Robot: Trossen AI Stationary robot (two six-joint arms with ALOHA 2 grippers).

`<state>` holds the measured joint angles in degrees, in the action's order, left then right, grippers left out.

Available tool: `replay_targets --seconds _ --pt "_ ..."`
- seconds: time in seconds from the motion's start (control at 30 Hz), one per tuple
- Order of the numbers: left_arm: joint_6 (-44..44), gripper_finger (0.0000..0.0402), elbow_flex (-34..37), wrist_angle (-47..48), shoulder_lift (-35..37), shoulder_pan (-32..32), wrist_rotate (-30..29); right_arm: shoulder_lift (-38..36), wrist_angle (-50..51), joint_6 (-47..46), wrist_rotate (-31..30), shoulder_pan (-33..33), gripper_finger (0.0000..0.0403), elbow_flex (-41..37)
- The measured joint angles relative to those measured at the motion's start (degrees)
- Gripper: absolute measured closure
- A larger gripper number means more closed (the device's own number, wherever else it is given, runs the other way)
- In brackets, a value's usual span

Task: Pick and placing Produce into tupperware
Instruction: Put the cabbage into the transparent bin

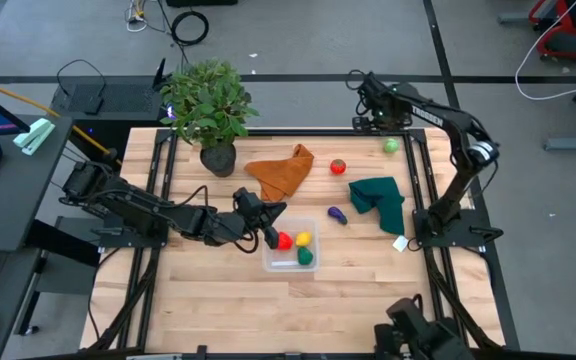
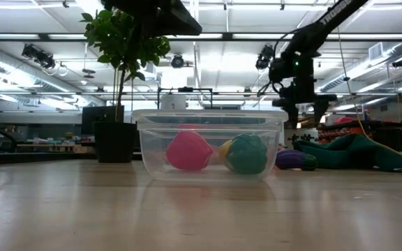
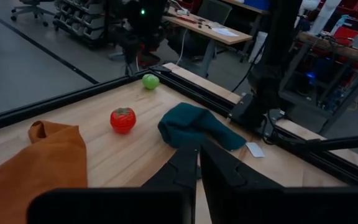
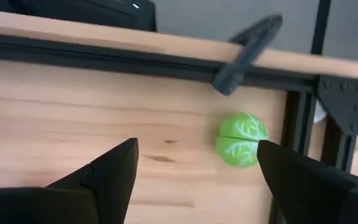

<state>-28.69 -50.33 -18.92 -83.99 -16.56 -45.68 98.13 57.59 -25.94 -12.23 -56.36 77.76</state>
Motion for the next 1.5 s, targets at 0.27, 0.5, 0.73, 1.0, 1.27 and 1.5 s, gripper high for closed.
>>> replay_targets --seconds 0.27,0.5,0.73,1.0,1.27,1.5 --pt "0.0 0.0393 0.0 -0.04 0.0 0.03 2.69 2.34 1.11 -2.55 -0.46 -4.16 0.0101 -0.55" --pt "-0.3 0.0378 0.0 -1.42 0.0 1.83 2.66 2.39 0.63 -2.77 -0.35 -7.19 0.0103 -0.55" --pt "-0.24 0.0373 0.0 -2.21 0.0 2.21 2.72 4.22 1.34 -5.56 0.59 -7.04 0.0107 -0.55" --pt "-0.26 0.0392 0.0 -3.61 0.0 1.78 2.74 5.99 1.49 -7.46 -0.98 -6.38 0.0121 -0.55" --pt "-0.22 0.038 0.0 -3.58 0.0 1.81 2.76 8.61 3.58 -8.2 1.52 -7.05 0.0123 -0.63" --pt "-0.2 0.0371 0.0 -3.58 0.0 1.81 2.75 10.5 3.62 -8.28 0.44 -7.72 0.0123 -0.61"
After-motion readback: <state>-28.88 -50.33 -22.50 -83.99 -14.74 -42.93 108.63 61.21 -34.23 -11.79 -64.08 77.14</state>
